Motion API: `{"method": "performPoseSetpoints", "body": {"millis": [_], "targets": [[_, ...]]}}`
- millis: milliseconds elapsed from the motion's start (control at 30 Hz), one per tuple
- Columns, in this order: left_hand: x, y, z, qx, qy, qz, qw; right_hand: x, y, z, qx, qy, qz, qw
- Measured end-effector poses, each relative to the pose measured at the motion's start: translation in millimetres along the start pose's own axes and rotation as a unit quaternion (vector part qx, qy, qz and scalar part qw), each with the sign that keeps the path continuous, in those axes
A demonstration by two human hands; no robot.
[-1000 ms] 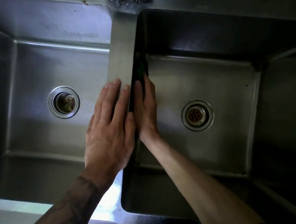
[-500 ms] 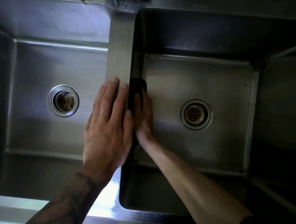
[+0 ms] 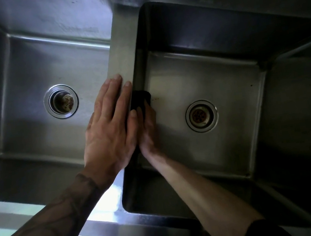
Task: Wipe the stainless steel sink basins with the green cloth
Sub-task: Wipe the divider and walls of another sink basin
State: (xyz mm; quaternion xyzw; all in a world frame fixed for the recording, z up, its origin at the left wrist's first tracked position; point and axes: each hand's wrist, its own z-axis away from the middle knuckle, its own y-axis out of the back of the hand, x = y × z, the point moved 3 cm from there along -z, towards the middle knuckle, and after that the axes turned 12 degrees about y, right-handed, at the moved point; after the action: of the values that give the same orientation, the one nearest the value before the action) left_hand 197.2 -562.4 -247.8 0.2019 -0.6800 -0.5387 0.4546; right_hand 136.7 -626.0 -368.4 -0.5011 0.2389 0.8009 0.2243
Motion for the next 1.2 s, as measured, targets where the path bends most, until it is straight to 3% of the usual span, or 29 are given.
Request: {"method": "performPoseSetpoints", "body": {"millis": [200,433,633,800,967,1067,1200], "targets": [[1,2,0,0.002,0.002,-0.001,1.000,-27,8,63,-0.055,0.123,-0.080,0.988],[-1,0,0,0.001,0.002,0.001,1.000,-10,4,18,-0.037,0.004,0.035,0.999],[2,2,0,-0.002,0.007,-0.004,1.000,-23,1,71,-0.053,0.038,-0.122,0.990],[3,3,-1,0.002,0.013,0.001,1.000,-1,7,30,-0.059,0.013,0.030,0.998],[3,4,0,0.004,0.008,-0.010,1.000,-12,15,60,-0.086,0.051,-0.008,0.995],[3,5,0,-0.005,0.002,-0.016,1.000,-20,33,90,-0.165,0.110,-0.003,0.980],[5,6,0,-0.004,0.014,-0.010,1.000,4,31,77,-0.207,0.061,0.075,0.973]]}}
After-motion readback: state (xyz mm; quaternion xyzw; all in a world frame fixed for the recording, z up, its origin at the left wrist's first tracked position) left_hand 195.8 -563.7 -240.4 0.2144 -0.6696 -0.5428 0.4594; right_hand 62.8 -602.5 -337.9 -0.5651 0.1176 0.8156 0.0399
